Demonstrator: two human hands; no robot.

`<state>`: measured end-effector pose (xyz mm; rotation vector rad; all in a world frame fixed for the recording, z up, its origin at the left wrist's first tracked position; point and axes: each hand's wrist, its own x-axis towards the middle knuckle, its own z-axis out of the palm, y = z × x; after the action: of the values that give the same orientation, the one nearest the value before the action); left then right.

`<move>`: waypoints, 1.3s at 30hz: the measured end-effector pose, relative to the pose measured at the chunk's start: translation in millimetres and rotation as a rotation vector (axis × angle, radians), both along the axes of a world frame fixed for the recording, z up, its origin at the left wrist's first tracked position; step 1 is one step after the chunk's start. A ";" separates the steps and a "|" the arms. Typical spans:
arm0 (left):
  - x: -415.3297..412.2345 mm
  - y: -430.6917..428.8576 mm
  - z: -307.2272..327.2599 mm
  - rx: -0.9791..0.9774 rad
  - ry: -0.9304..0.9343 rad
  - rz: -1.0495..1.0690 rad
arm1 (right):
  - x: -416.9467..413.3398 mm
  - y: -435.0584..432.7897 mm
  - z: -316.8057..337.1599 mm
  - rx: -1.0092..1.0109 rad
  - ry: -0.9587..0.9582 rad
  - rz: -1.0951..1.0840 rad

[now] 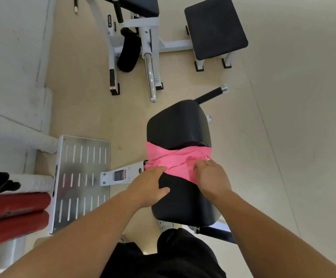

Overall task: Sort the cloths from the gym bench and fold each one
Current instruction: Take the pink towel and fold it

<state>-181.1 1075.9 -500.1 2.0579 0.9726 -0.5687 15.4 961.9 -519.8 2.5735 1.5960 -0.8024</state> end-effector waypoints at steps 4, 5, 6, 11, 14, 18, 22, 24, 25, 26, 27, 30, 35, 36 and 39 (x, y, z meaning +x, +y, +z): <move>13.2 -10.4 1.3 -0.040 -0.007 -0.005 | 4.7 -15.3 -4.3 -0.090 0.016 0.060; 16.0 -12.7 -0.4 -0.046 0.000 -0.031 | 6.1 -17.2 -8.4 -0.060 -0.009 0.061; 18.1 -15.1 -2.4 -0.056 0.010 -0.057 | 7.1 -16.7 -10.2 -0.032 -0.049 0.066; 27.4 -27.1 -12.3 -0.082 0.001 -0.019 | 13.5 -1.3 -6.7 0.047 -0.091 0.092; 36.5 -33.1 -12.4 -0.076 -0.031 -0.001 | 12.5 -10.7 -3.8 -0.003 0.030 0.067; 48.9 -37.7 -15.0 -0.158 0.016 -0.076 | 15.8 -32.1 -10.4 -0.094 0.017 0.063; 52.7 -40.0 -29.7 -0.123 0.035 -0.151 | 21.9 -32.7 -27.7 0.064 -0.040 0.061; 49.5 -41.2 -36.3 -0.083 0.010 -0.141 | 18.3 -35.1 -33.1 0.153 -0.077 0.065; 47.5 -41.2 -39.8 -0.075 -0.004 -0.135 | 16.8 -37.0 -35.7 0.179 -0.094 0.066; 46.0 -41.1 -41.3 -0.070 -0.022 -0.127 | 16.4 -39.1 -37.9 0.197 -0.104 0.058; 44.9 -41.3 -42.5 -0.065 -0.037 -0.112 | 16.0 -40.4 -40.2 0.226 -0.100 0.035; 45.8 -44.2 -38.2 -0.038 -0.107 -0.011 | 13.5 -36.4 -31.4 0.345 0.041 -0.061; 54.1 -43.6 -12.3 0.049 -0.401 0.269 | -0.9 -18.2 41.4 0.560 0.413 -0.197; 56.0 -42.1 -1.8 0.048 -0.438 0.331 | -1.7 -16.3 58.8 0.568 0.456 -0.241; 58.2 -35.6 34.4 0.027 -0.486 0.433 | -1.8 -9.3 107.5 0.652 0.554 -0.317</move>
<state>-122.9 1040.3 -465.7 1.8017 1.0773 0.1666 13.6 952.6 -412.3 3.3415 1.8454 -1.2939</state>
